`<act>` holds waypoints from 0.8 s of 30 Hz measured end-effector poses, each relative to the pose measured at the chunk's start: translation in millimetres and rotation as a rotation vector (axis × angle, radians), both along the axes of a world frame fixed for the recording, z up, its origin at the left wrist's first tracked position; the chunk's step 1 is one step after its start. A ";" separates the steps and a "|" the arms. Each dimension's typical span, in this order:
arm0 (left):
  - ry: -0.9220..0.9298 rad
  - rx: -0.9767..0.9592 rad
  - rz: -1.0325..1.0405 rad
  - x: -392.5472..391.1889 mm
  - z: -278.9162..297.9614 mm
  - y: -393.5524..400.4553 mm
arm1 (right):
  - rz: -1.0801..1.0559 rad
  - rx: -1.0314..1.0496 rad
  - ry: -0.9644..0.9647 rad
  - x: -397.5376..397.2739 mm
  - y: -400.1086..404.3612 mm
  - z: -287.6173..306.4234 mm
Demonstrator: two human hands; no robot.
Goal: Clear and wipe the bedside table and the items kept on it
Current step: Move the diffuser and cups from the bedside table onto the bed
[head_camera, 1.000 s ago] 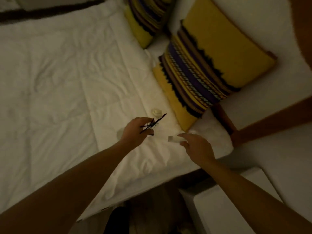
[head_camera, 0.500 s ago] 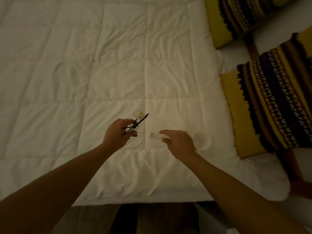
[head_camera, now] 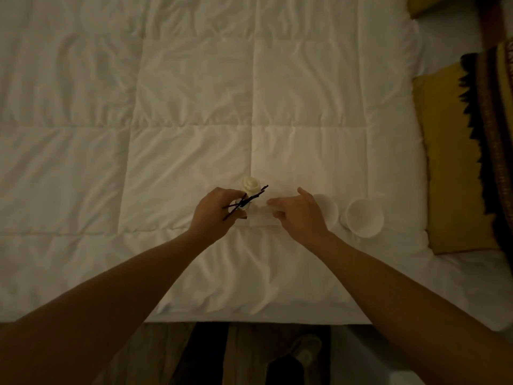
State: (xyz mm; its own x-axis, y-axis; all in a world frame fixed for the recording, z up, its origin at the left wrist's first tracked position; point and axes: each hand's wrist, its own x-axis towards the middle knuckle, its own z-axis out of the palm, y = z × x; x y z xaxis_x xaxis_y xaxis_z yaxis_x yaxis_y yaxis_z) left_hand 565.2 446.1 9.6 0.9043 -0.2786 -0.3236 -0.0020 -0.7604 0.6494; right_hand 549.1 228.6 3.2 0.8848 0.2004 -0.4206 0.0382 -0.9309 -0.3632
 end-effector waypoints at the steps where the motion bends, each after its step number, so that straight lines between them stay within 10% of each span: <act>1: -0.006 0.005 -0.019 -0.2 -3.0 -2.3 | 0.012 -0.026 -0.009 0.4 -2.5 -2.7; 24: 0.003 0.184 -0.176 -0.4 68.9 18.5 | 0.019 -0.099 -0.157 -15.7 -24.0 86.5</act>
